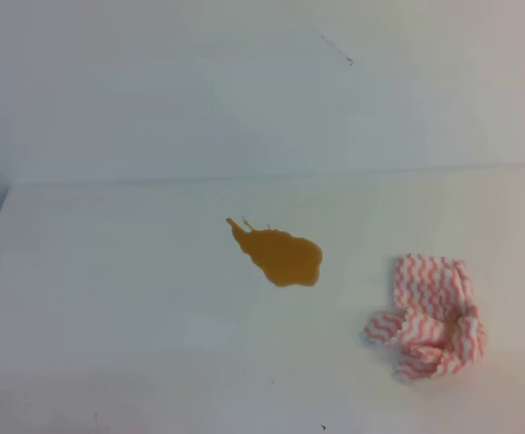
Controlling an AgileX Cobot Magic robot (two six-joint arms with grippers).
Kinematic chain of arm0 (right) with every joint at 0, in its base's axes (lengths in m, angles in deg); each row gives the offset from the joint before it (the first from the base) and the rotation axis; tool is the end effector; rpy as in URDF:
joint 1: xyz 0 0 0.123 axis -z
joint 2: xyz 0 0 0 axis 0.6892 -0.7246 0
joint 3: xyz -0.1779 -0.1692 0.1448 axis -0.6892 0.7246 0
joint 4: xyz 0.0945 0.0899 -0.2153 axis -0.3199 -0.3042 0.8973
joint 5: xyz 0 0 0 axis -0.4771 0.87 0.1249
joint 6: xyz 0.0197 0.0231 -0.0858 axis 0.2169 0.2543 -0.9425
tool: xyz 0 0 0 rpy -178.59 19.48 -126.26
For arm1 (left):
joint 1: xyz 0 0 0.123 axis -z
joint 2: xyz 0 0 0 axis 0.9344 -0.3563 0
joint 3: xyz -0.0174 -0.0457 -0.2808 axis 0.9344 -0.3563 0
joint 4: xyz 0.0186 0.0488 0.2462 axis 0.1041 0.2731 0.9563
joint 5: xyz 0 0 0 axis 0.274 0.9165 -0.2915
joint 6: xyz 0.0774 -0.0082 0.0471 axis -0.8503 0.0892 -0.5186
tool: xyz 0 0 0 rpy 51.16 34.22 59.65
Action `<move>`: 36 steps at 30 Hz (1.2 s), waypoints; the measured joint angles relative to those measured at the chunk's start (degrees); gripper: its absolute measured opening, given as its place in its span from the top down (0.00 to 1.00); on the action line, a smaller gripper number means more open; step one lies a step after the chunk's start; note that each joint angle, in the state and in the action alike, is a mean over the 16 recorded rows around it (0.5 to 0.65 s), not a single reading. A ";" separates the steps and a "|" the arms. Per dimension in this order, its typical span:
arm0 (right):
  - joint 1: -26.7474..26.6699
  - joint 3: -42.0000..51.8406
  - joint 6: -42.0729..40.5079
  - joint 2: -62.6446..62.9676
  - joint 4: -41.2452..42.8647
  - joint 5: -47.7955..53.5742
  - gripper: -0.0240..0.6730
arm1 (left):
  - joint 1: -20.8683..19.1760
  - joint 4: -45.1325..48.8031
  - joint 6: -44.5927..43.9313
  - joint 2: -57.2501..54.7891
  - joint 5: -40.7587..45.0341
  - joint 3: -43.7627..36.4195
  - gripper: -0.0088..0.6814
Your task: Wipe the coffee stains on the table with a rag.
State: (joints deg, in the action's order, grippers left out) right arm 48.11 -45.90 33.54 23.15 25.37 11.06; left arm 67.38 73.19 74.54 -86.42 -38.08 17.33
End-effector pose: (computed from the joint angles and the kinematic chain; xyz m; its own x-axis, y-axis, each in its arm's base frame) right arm 0.0532 -0.0086 0.1845 -0.2204 0.0023 -0.9754 0.1229 0.9921 -0.0254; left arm 0.0537 -0.0046 0.1720 -0.2333 -0.3139 -0.9203 -0.0381 0.9487 -0.3139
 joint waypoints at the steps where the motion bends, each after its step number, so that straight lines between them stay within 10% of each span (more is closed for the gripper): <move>1: 0.00 0.00 0.00 -0.02 0.00 0.00 0.97 | 0.00 0.00 0.00 0.00 0.00 0.00 0.99; 36: 0.00 0.32 -0.01 0.09 0.03 -0.96 0.97 | 0.00 0.00 0.00 0.00 0.00 0.00 0.99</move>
State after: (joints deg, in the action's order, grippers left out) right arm 48.10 -45.58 33.53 23.24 25.40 10.10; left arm 67.38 73.19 74.54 -86.42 -38.08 17.33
